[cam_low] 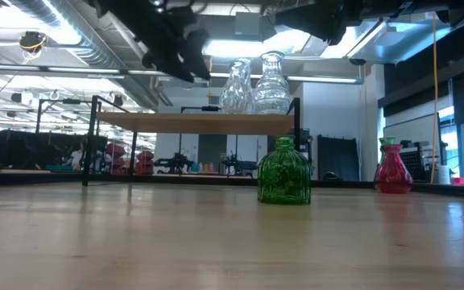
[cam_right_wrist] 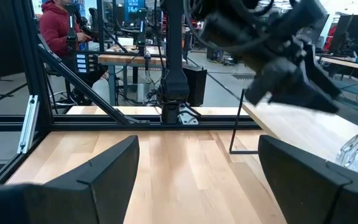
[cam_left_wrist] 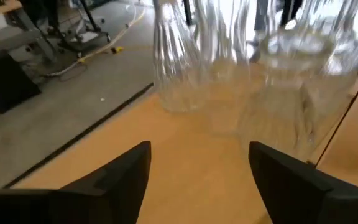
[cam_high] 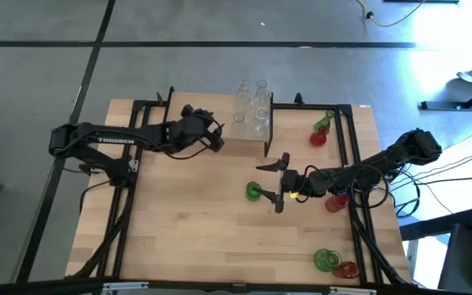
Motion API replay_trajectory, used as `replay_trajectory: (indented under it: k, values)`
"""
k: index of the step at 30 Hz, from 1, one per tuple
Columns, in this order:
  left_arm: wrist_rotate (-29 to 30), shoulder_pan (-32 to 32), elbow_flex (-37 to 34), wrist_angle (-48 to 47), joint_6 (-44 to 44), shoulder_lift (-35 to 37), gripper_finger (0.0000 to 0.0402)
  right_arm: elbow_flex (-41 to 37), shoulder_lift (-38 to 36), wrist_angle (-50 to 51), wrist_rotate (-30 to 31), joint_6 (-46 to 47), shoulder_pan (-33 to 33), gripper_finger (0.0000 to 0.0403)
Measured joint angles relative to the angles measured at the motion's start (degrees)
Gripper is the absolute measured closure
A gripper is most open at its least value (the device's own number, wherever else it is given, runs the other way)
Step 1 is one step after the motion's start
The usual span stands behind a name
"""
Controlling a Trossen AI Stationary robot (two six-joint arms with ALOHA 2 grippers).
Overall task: Sort vases onto shelf
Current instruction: Put the transparent vase aligned with the other transparent vases on the shelf
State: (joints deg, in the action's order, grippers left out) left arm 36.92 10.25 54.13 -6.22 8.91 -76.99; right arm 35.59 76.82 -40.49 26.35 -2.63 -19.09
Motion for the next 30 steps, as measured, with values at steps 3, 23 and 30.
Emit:
replay_trajectory:
  k: [3, 23, 30]
  values:
    - [-1.41, 0.51, 0.0, 1.91, 0.02, -2.75, 0.0145, 0.0, 0.0, -0.11, 0.09, -0.1, 0.0, 0.0087]
    - [-4.59, 1.53, 0.0, 7.29, -0.44, -6.38, 0.0149, 0.0, 0.0, 0.0, 0.2, -0.48, 0.0, 0.0087]
    - [-5.98, 2.46, 0.0, 7.21, -0.4, -6.38, 0.0149, 0.0, 0.0, 0.0, 0.22, -0.48, 0.0, 0.0087]
